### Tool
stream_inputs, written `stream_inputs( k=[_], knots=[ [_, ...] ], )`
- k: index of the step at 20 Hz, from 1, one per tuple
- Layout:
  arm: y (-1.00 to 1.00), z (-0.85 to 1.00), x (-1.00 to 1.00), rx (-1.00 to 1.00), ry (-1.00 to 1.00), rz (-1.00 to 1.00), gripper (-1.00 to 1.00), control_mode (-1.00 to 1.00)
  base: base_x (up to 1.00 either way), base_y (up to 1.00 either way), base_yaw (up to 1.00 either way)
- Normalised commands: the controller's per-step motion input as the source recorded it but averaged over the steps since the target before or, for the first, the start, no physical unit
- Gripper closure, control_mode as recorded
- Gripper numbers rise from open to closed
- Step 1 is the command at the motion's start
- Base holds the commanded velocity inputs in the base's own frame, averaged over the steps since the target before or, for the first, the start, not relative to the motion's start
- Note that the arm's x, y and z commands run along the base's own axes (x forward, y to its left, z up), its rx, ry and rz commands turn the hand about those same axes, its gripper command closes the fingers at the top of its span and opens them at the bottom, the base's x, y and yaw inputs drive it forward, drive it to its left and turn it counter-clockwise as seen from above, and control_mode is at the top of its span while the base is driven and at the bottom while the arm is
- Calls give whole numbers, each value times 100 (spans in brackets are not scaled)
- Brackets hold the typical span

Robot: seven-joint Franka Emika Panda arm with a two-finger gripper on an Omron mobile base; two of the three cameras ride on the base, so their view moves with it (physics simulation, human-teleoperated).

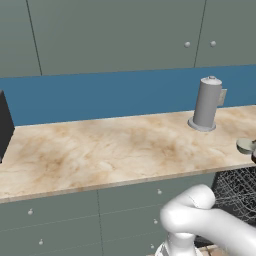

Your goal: Pick up the cup and bowl from the counter, place them in the dishwasher, and close the dishwasher door.

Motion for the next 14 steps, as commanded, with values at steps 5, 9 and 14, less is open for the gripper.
stream_inputs(
  k=[5, 9, 14],
  knots=[
    [-4, -11, 25, 0, 0, 0, -100, -100, 0, 0, 0],
    [-15, -6, 30, 0, 0, 0, -100, -100, 0, 0, 0],
    [-21, -8, 21, 0, 0, 0, -100, -100, 0, 0, 0]
  ],
)
